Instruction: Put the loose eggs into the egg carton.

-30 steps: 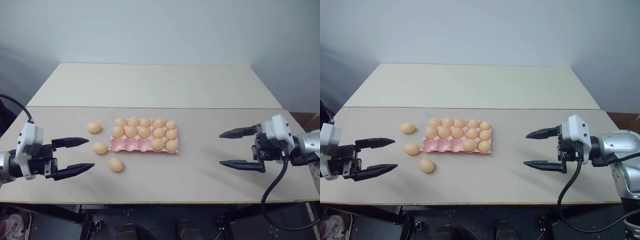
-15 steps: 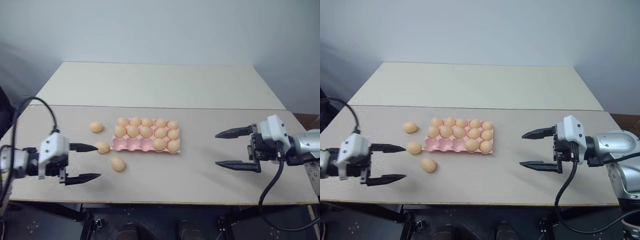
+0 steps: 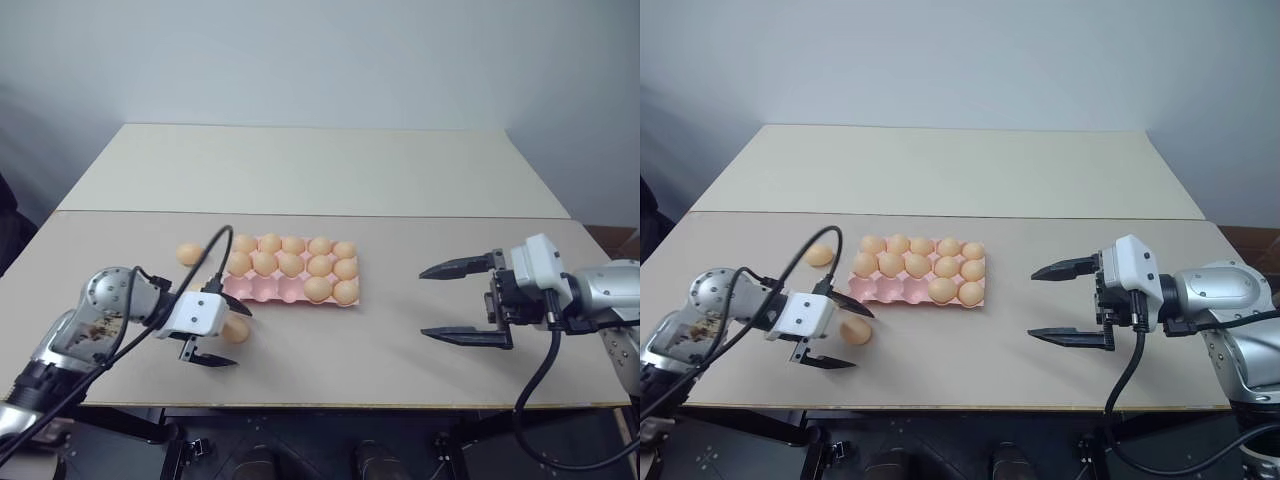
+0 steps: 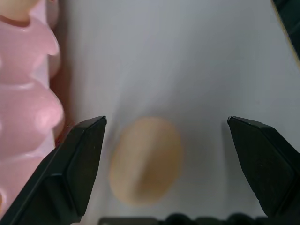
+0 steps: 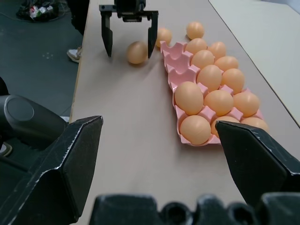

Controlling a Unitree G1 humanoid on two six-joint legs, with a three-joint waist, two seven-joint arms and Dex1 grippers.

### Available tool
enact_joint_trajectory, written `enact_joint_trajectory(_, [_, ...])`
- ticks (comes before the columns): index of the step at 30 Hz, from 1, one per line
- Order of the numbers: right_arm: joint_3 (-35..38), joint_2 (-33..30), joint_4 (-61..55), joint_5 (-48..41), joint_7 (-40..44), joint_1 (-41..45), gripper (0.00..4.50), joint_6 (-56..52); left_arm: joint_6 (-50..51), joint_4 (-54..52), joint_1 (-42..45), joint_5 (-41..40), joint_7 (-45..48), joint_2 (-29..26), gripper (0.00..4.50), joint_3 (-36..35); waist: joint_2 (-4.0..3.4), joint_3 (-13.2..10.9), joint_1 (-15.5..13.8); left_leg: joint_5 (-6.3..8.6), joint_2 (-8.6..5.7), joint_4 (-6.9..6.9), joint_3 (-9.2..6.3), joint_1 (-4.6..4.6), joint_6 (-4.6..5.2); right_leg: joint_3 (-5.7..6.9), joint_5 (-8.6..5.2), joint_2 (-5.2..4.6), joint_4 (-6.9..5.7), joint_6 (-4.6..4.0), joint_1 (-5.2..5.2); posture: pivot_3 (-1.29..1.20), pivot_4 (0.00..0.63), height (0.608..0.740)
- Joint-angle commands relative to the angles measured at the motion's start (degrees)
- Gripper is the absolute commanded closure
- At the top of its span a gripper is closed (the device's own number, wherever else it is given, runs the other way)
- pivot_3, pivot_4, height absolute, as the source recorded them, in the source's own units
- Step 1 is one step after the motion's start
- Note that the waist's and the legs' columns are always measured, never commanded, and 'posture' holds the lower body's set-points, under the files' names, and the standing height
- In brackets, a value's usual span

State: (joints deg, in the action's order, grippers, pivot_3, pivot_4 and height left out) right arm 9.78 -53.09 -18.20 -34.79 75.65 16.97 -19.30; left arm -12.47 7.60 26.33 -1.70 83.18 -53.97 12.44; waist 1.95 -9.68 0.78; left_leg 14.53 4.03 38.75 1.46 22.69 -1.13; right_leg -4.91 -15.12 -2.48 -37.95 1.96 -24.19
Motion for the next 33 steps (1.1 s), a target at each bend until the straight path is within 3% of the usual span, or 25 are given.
enact_joint_trajectory(1, [1.8,-0.6,-2.1,-1.4,-0.7,-0.3,0.00,-0.3,-2.9,2.3,2.0,1.7,-0.3,0.9,0.93,1.2,0.00,0.0,-0.1,0.00,0.00,0.01,0.00,0.00,0.00,0.00,0.00,-0.01,0.00,0.00,0.00,0.00,0.150,0.740])
enact_joint_trajectory(5, [1.9,-0.7,-2.3,-1.6,-1.0,-0.6,0.00,-0.1,-3.6,2.8,2.3,1.7,-0.7,1.4,2.28,0.9,0.00,0.0,-0.1,0.00,0.00,0.05,0.00,0.00,0.00,0.00,0.00,-0.01,-0.04,0.01,0.03,0.00,0.150,0.740])
enact_joint_trajectory(8, [1.8,-0.5,-2.3,-1.6,-1.2,-0.6,0.00,0.0,-3.6,2.5,2.3,0.8,-0.9,1.5,2.87,0.2,0.00,0.0,-0.1,0.00,0.00,0.06,0.00,0.00,0.00,0.00,0.00,-0.01,-0.04,0.01,0.03,0.00,0.150,0.740])
enact_joint_trajectory(16, [0.8,0.3,-1.4,-0.7,-1.6,0.4,0.00,1.0,9.2,-4.0,4.4,-14.9,-2.0,7.3,2.87,-5.7,0.00,0.0,-0.2,0.00,0.01,0.11,-0.04,0.06,0.01,0.03,0.00,-0.01,-0.04,0.03,0.01,0.00,0.150,0.740])
enact_joint_trajectory(19, [0.3,0.9,-1.2,0.0,-2.0,0.8,0.00,1.6,10.1,-3.2,6.4,-12.2,-7.5,11.4,2.87,-5.3,0.00,0.0,-0.2,0.00,0.00,0.18,-0.08,0.05,0.01,0.04,0.01,-0.01,-0.04,0.05,0.06,0.00,0.150,0.740])
enact_joint_trajectory(22, [0.2,1.3,-1.6,0.2,-2.6,1.0,0.00,1.7,9.0,1.7,10.2,-3.4,-17.3,16.0,2.87,-2.6,0.00,0.0,-0.2,0.00,-0.03,0.18,-0.10,0.04,0.01,0.03,0.02,-0.01,-0.04,0.06,0.08,0.00,0.150,0.740])
enact_joint_trajectory(28, [0.6,1.2,-2.3,0.6,-3.3,0.5,0.00,1.8,11.0,6.0,13.7,0.5,-22.2,20.4,2.87,-1.0,0.00,0.0,0.0,0.00,-0.05,0.19,-0.13,0.12,0.02,0.01,0.03,-0.01,-0.03,0.07,0.00,0.00,0.150,0.740])
enact_joint_trajectory(33, [1.2,1.1,-3.1,0.5,-4.1,-0.2,0.00,1.5,10.7,5.4,13.6,-1.6,-18.8,19.9,1.33,-1.4,0.00,0.0,-0.1,0.00,-0.06,0.20,-0.13,0.11,0.01,0.01,0.02,-0.01,-0.05,0.07,0.02,0.00,0.150,0.740])
